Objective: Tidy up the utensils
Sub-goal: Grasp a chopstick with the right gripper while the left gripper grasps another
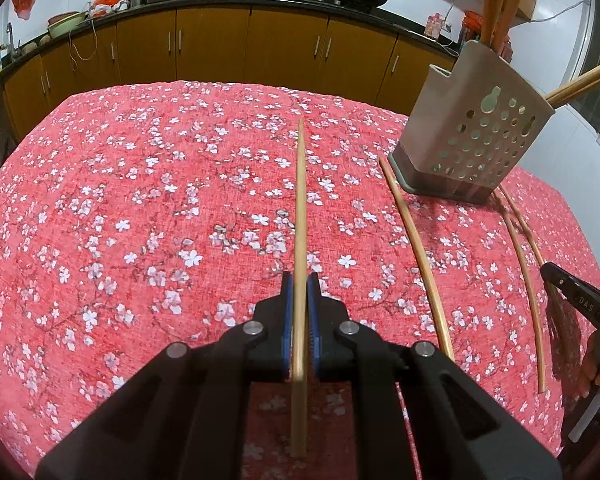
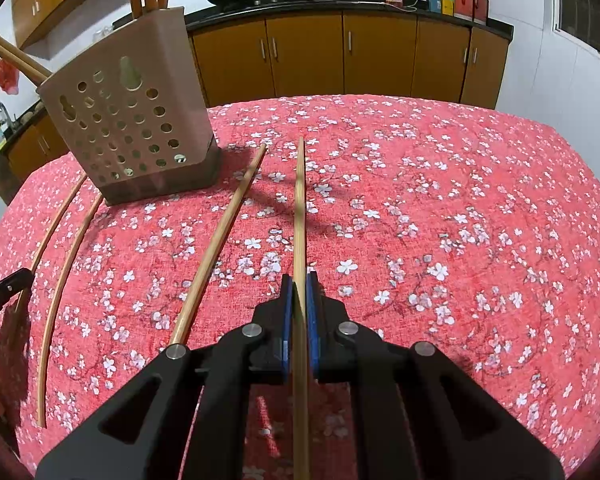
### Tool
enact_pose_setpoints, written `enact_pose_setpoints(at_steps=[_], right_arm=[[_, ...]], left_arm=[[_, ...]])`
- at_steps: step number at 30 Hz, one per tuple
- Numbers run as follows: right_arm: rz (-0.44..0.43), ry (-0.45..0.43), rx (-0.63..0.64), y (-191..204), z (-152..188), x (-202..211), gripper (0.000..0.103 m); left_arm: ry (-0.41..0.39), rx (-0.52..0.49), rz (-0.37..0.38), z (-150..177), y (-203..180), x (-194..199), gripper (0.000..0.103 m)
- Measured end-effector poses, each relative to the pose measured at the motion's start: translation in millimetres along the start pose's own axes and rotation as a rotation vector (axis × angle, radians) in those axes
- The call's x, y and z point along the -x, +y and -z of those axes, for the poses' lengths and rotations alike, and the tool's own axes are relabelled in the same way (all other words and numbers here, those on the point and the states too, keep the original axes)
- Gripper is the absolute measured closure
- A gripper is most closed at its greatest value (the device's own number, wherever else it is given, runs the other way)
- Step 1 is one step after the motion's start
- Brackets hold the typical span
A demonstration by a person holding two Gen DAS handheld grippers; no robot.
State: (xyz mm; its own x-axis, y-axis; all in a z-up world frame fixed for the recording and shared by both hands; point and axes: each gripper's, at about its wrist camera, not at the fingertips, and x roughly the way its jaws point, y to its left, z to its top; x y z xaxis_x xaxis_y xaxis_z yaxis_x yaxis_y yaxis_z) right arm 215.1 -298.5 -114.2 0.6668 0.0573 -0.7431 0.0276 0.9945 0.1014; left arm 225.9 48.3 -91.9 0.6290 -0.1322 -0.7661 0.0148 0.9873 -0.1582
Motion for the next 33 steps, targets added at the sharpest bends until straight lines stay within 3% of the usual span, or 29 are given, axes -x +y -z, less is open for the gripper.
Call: enact_pose_setpoints(at_steps=[16, 28, 33], right_arm=[[0.011, -0.001, 0.006, -0.1, 2.6, 3.0, 0.094], [0.012, 0.000, 0.010, 1.9, 18.0, 15.8, 0.095], [0.002, 0.003, 0.009, -1.7, 14.8, 16.1, 0.095]], left_arm=[[-0.001, -0.002, -0.003, 0.4, -2.1, -2.1, 0.093], [0.002, -0.064, -0.067, 4.5, -19.8, -0.9, 0.090], [0.003, -0.081, -0.086, 2.9, -22.8, -4.6, 0.095]])
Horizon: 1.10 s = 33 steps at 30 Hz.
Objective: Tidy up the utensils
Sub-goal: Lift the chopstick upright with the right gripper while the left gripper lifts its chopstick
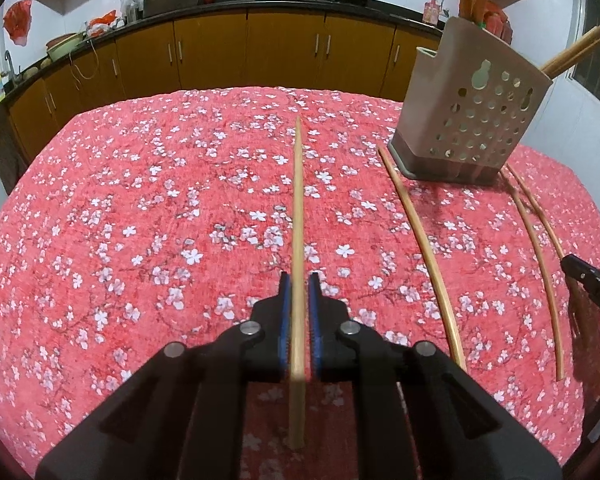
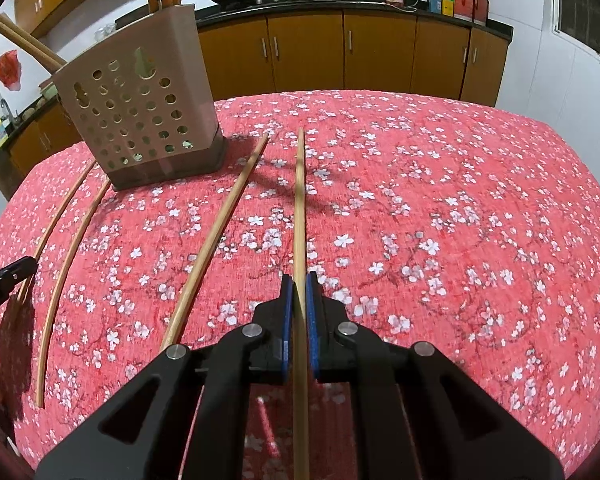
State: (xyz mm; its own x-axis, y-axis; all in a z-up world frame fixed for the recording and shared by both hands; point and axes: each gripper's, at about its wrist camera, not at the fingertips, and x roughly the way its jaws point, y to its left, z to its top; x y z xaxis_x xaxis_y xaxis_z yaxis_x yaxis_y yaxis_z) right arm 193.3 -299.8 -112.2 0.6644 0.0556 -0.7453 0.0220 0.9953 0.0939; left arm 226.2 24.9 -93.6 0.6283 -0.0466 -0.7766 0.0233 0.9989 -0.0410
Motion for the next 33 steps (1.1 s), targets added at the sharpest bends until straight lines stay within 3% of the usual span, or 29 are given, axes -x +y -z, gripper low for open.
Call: enact_pose_setpoints(at_steps=[9, 21, 25, 33], right_arm=[[-0.021, -0.072, -0.040, -11.3, -20.5, 29.9, 0.095], [-0.034, -0.207, -0.022, -10.0, -44.5, 68.5, 0.095], [-0.020, -0.173, 0.006, -4.4, -45.5, 56.7, 0.095], [0.011, -0.042, 0.020, -0.2, -34.3, -11.0, 0.096]], left_arm=[[-0.009, 0.015, 0.014, -11.1, 7.0, 8.0, 0.095], [-0.168, 0.021, 0.034, -42.4, 5.7, 61.7, 0.095], [-0.184, 0.008, 0.030, -46.7, 3.8, 66.0, 0.095], [-0.117, 0.016, 0.026, -32.0, 0.8, 39.7, 0.095]])
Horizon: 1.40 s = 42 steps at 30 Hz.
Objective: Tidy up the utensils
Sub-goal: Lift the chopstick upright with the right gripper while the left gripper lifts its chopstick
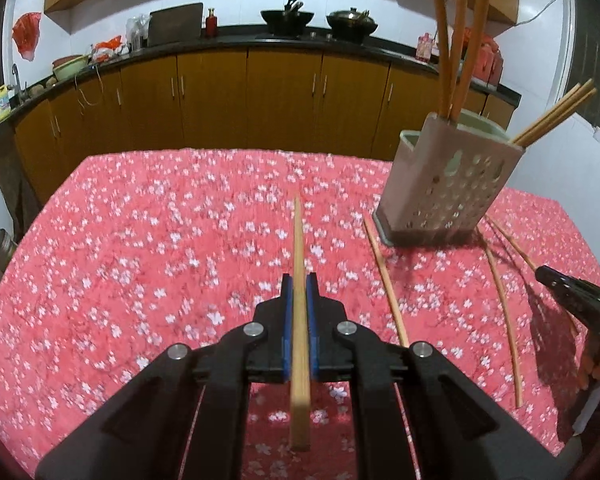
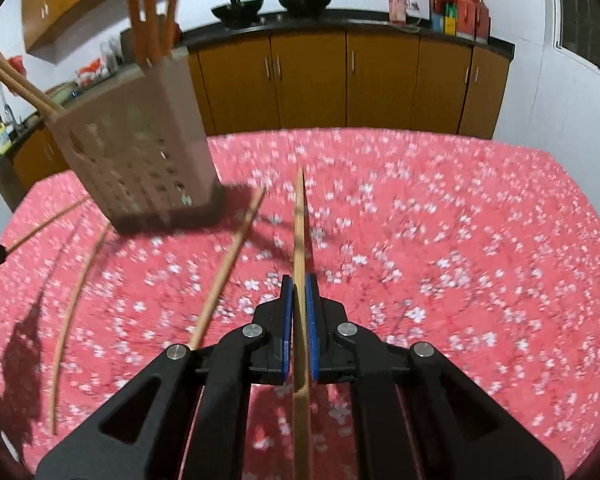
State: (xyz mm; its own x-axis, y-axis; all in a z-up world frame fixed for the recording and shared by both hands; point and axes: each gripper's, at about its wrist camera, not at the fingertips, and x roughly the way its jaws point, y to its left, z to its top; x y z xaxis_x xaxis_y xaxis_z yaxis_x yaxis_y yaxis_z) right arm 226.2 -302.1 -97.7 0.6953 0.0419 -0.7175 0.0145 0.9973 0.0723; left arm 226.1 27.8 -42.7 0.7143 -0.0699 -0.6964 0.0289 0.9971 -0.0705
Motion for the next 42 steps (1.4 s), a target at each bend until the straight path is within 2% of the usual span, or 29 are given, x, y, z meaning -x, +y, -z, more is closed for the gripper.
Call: enact_pose_setpoints(at_steps=[5, 7, 12, 21, 23, 25, 30, 35, 42], right_arm=[[-0.026, 0.005, -0.008, -3.3, 3.6, 3.2, 0.092], [-0.024, 0.009, -0.010, -6.1, 8.7, 8.8, 0.079], [-0.049, 0.042, 0.005, -6.0, 27.7, 19.8, 0.078], [-0.036, 0.049, 0.022, -0.9, 43.8, 21.1, 0.079], [-0.026, 0.054, 0.066, 3.7, 43.2, 20.3, 0.096], [-0.034, 0.064, 0.057, 2.1, 39.8, 21.9, 0.096], [-0.053, -0.043, 0.012, -5.9, 22.2, 52.5, 0.096], [-0.056, -0.201, -0.013, -9.1, -2.9, 94.0, 0.096], [-0.047, -0.342, -0.032, -12.7, -21.5, 121.1, 0.096]], left_arm=[[0.032, 0.016, -0.002, 8.4, 3.6, -13.0, 0.095], [0.042, 0.021, -0.001, 11.2, 4.7, -16.2, 0.095], [0.061, 0.027, 0.004, 16.2, 2.1, -23.1, 0.095], [0.050, 0.027, 0.005, 13.9, 2.0, -17.5, 0.095], [0.048, 0.028, 0.004, 13.5, 2.6, -16.0, 0.095], [0.041, 0.030, 0.005, 12.1, 3.3, -12.6, 0.095], [-0.007, 0.027, 0.013, 2.1, 3.9, 5.2, 0.095], [-0.076, 0.037, 0.026, -11.1, 4.0, 27.5, 0.095], [-0.181, 0.035, 0.060, -26.3, -1.2, 61.3, 0.095]])
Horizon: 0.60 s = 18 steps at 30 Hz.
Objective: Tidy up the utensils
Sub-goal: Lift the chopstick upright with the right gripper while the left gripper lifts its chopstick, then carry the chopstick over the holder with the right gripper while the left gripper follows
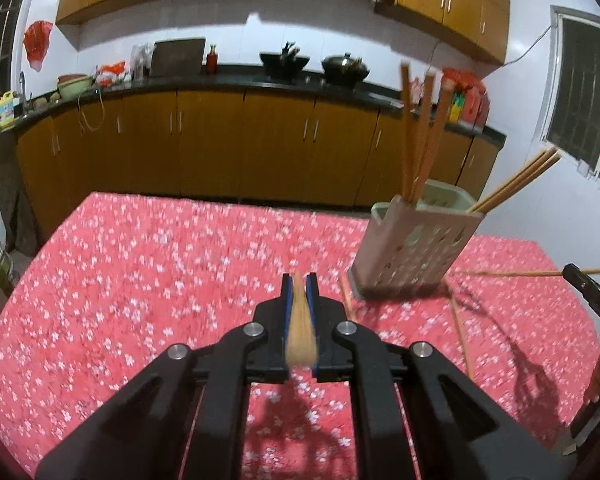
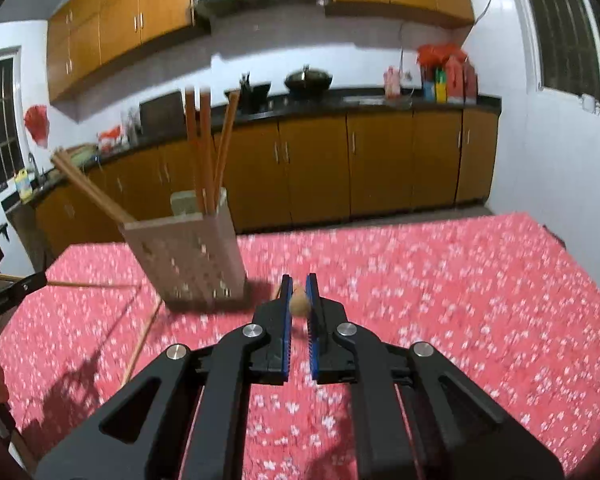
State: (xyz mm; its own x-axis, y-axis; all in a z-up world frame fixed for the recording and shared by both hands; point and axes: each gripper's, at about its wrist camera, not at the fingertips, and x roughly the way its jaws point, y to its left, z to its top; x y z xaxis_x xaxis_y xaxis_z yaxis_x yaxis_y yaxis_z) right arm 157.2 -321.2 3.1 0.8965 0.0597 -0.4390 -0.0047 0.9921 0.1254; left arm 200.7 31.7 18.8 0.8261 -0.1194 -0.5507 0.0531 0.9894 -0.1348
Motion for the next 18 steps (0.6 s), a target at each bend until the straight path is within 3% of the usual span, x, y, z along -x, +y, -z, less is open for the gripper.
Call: enact_pose_setpoints(at_steps=[7, 14, 18], right_arm=[[-0.011, -0.071, -0.005, 3.0, -13.2, 10.2, 0.096], [-0.023, -0.094, -0.004, 4.5, -19.6, 15.7, 0.096], [-0.074, -0.111, -0.019, 5.3, -27.5, 25.0, 0.096]], left_arm=[[-0.090, 0.002, 0.049, -16.6, -5.7, 27.8, 0.095], [-0.119, -0.010, 0.062, -25.0, -9.4, 36.0, 0.095], [-0.127, -0.010, 0.100, -26.5, -12.0, 41.0, 0.095]])
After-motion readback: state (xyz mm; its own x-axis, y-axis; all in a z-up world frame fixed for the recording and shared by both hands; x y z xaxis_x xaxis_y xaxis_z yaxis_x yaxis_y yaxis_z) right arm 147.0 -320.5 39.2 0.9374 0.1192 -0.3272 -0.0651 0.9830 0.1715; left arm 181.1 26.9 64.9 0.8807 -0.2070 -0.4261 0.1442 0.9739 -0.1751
